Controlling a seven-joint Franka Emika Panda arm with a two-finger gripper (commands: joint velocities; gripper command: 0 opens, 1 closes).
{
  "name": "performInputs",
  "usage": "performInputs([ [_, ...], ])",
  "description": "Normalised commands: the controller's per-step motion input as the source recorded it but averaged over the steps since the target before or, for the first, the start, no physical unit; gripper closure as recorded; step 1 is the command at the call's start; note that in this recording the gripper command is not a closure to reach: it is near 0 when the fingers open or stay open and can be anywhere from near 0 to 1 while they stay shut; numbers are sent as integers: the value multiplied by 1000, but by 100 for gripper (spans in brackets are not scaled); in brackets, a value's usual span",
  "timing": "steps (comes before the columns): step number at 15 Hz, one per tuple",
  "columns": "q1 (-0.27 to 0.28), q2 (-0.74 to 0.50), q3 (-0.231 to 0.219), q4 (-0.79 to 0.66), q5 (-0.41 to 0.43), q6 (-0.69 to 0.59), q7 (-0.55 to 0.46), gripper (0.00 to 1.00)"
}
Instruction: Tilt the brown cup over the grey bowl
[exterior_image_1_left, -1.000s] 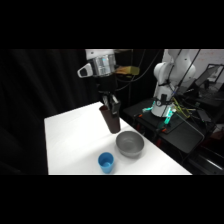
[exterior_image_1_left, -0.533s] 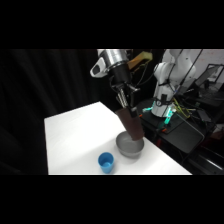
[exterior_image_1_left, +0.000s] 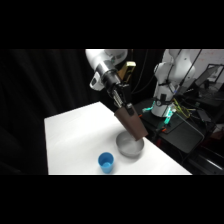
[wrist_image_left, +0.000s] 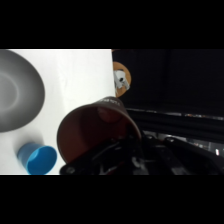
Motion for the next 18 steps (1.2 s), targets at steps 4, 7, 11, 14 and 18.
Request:
performInputs([
  [4,-171,187,-86,137,406,-553,-517,13],
  [7,-125,180,-54,174,243,-487,-415,13],
  [11,-56,138,-20,205,141,-353,-265,13],
  [14,0,50,-1,173,12,-184,-147,13],
  [18,99,-102,19,130,-407,318,74,13],
])
